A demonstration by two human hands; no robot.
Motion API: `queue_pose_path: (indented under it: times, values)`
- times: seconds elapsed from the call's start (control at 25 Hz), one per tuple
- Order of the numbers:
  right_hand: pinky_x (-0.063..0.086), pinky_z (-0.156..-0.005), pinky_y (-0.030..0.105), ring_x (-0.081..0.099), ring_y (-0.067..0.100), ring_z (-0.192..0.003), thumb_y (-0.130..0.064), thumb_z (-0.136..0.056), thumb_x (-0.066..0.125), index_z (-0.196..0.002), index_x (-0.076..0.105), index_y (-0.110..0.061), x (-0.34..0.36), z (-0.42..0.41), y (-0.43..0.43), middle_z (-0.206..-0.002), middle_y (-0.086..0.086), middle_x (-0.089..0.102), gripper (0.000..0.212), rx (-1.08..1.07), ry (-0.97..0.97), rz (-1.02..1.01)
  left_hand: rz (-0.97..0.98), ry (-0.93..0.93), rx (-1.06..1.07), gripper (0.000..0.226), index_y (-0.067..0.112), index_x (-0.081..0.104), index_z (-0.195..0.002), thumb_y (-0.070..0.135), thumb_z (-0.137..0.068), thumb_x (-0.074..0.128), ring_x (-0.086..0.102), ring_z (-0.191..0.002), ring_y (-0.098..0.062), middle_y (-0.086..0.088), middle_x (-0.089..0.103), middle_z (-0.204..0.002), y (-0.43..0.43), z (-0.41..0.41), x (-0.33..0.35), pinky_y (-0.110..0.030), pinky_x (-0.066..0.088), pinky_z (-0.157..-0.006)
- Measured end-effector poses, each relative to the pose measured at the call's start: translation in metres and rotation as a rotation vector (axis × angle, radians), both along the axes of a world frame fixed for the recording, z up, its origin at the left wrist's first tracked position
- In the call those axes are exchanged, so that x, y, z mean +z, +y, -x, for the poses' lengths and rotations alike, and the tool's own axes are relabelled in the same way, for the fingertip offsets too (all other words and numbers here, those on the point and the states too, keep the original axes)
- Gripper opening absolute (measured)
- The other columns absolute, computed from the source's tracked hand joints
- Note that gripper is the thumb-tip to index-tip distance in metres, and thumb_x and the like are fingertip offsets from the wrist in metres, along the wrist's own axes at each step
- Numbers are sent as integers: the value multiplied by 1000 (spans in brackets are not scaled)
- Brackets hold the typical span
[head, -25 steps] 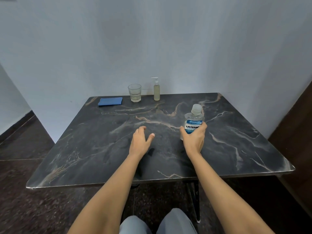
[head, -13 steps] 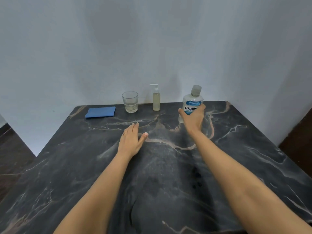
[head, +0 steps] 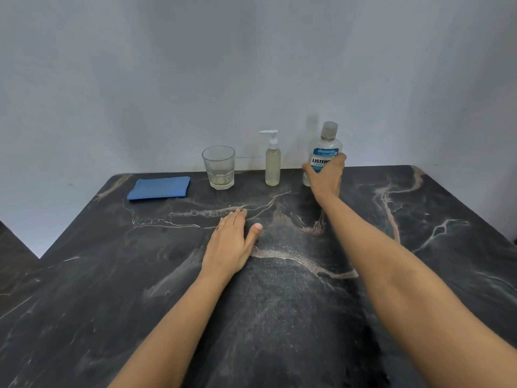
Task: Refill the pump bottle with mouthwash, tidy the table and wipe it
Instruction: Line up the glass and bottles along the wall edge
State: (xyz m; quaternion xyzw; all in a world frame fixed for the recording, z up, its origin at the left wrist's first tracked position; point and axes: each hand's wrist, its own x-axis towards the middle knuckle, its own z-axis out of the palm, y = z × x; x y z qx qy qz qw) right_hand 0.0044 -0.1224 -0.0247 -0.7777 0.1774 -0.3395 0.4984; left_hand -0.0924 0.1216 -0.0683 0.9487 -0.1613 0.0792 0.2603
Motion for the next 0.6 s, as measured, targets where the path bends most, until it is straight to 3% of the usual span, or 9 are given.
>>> queue_pose_path:
  times: [0.4,0.48,0.6]
  values:
    - [47,-99,41,49,31,-119,-15,-76,77,-128,31,-7,-12,-20,-5,-125,15,46,70,-1,78,38,25,6,9,65,15,33,-149,55,-99,29,24,-145,-19,-3,34,-154,0,3,0,-36,23,-118]
    - [36,-109,48,35,40,-132,-22,-76,78,-134,28,-3,-14,-17,-6,-136,21,39,79,-14,166,54,56,4,23,63,14,36,-147,54,-99,31,28,-142,-19,-3,38,-152,1,3,3,-36,28,-114]
    - [11,-119,51,-1,44,-145,-33,-83,70,-147,10,3,-18,3,4,-154,27,11,94,-58,301,166,121,-8,46,57,14,42,-141,51,-100,34,37,-136,-18,-2,46,-144,1,7,11,-34,36,-106]
